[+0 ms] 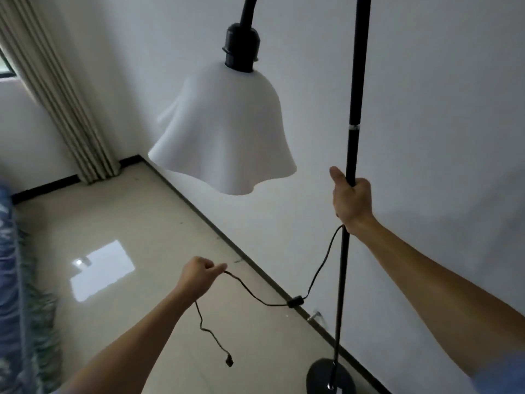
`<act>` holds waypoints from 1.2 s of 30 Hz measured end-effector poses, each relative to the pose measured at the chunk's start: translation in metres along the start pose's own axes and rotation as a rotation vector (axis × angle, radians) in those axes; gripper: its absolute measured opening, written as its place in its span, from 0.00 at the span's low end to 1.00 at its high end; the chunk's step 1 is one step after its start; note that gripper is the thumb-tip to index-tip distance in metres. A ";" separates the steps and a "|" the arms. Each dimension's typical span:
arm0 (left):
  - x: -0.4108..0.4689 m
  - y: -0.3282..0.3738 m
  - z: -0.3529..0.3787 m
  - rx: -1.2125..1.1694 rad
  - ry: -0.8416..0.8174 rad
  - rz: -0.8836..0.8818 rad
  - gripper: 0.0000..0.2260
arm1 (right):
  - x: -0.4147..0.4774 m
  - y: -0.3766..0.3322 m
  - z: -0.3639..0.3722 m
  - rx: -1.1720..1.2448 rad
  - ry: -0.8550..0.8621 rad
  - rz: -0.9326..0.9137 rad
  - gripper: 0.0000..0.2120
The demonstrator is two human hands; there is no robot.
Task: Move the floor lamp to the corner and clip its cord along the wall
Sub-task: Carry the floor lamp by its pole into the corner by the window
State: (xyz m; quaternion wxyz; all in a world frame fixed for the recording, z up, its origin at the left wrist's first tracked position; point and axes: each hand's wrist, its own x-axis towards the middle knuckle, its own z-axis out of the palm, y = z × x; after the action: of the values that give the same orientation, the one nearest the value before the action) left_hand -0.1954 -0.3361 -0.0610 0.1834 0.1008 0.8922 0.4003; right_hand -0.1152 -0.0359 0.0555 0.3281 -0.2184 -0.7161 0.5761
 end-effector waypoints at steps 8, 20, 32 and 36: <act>0.077 -0.059 -0.139 0.075 0.179 -0.054 0.24 | 0.058 -0.036 0.193 0.086 -0.123 -0.002 0.29; 0.264 -0.139 -0.313 0.231 0.386 -0.175 0.28 | 0.179 -0.048 0.500 0.246 -0.373 -0.031 0.26; 0.436 -0.208 -0.491 0.292 0.554 -0.267 0.24 | 0.282 -0.063 0.794 0.265 -0.591 -0.078 0.29; 0.509 -0.243 -0.550 0.282 0.544 -0.255 0.25 | 0.312 -0.054 0.895 0.241 -0.583 -0.084 0.30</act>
State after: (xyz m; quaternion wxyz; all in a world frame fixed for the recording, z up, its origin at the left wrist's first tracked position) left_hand -0.8919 -0.7029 -0.0327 -0.0287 -0.0981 0.9605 0.2589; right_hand -0.9720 -0.4434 0.0671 0.1562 0.0261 -0.7151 0.6809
